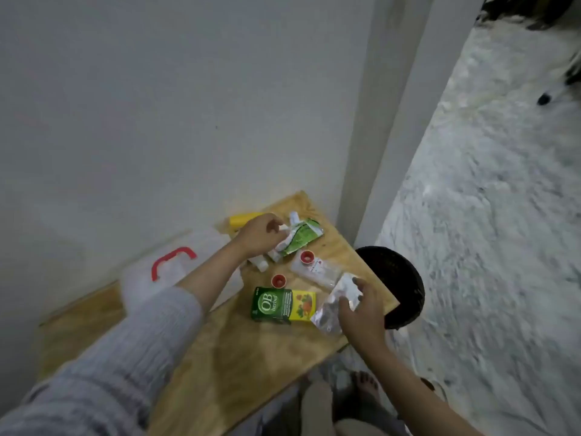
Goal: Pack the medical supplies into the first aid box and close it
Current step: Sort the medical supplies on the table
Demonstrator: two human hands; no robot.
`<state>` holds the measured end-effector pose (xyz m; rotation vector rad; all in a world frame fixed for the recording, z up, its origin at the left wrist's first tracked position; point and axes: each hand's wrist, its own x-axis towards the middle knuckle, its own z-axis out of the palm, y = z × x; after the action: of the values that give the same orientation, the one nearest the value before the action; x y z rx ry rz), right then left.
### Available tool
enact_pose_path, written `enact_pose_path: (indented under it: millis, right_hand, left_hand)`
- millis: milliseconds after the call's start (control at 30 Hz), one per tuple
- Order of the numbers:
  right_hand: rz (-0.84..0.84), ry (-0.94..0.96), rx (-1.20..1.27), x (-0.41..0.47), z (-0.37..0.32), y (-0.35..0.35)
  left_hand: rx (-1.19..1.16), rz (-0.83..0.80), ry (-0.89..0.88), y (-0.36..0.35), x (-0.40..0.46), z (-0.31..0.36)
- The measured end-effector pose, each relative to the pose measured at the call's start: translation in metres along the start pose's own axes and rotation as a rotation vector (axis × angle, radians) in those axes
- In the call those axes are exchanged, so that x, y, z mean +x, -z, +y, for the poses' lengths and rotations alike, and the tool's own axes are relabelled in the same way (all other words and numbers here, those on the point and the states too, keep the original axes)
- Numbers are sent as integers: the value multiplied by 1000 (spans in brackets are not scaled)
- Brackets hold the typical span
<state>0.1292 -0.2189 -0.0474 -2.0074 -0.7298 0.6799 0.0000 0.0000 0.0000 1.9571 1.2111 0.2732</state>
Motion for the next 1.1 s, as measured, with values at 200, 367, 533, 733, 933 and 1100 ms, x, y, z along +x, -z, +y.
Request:
enact_pose_path:
  millis: [200,367,533,733,933,1100]
  right_hand:
    - [-95,-240,50,-1,26,6]
    - [-175,-249,129,-1,34,-1]
    - [-197,-317,187,3,35,-8]
    - [-160,-395,333,14,34,-2]
    - [-185,-380,466,25,32,24]
    - [-108,-363,547,49,39,57]
  left_hand:
    - [165,-57,44,-26,27,-12]
    - [298,-29,37,-38,40,-33]
    - [218,5,74,-43,42,-29]
    - [172,63,104,-39,45,-22]
    - [51,202,49,-25,32,-1]
    - [-110,309,11,-25,20,33]
